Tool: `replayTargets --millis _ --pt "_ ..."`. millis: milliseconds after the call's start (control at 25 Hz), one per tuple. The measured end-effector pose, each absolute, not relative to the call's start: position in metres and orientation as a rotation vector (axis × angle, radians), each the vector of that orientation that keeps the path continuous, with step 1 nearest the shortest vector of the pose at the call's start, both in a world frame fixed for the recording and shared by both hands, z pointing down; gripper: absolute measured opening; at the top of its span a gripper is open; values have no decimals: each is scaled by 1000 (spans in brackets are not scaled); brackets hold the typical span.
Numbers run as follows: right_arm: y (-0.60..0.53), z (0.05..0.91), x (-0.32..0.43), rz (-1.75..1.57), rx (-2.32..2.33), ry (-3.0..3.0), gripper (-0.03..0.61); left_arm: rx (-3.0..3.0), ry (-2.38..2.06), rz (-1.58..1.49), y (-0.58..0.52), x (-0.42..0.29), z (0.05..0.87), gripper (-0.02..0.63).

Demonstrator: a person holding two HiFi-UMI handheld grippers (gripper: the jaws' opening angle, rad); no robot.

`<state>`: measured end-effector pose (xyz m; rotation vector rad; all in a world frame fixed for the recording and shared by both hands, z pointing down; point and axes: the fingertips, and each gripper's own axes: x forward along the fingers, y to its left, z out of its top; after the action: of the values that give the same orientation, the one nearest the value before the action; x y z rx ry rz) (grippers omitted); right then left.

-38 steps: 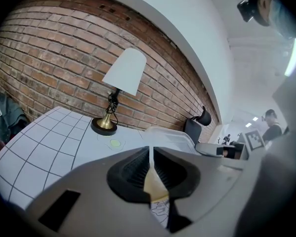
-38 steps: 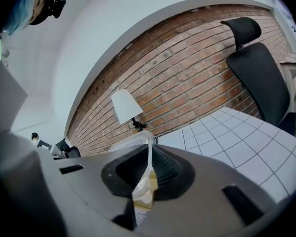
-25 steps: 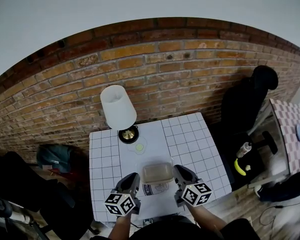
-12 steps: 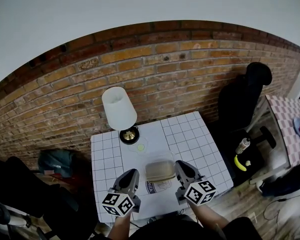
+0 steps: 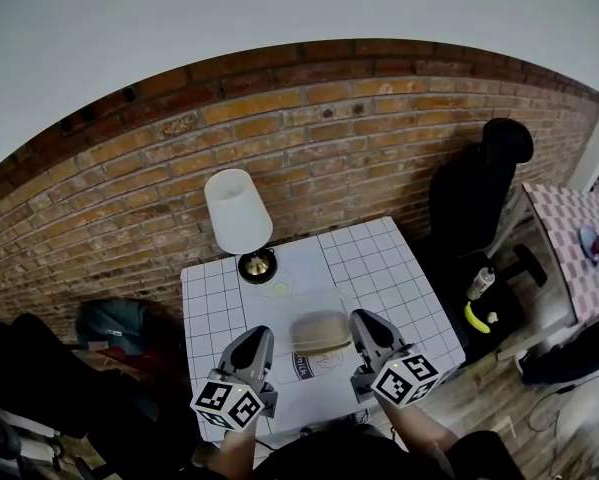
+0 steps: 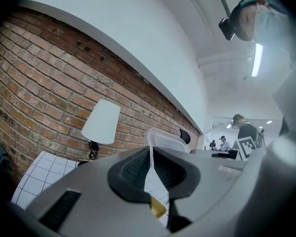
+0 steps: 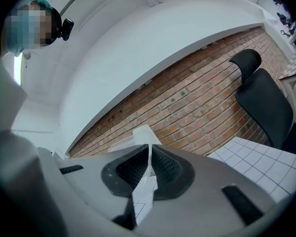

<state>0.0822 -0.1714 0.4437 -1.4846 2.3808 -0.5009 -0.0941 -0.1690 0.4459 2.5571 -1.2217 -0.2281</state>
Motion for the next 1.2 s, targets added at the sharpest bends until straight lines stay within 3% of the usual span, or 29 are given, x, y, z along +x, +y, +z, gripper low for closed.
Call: replayTargets --millis 1200 --pt "-119 389 69 -332 -1514 2279 17 2668 -1110 -366 -130 -108 396 28"
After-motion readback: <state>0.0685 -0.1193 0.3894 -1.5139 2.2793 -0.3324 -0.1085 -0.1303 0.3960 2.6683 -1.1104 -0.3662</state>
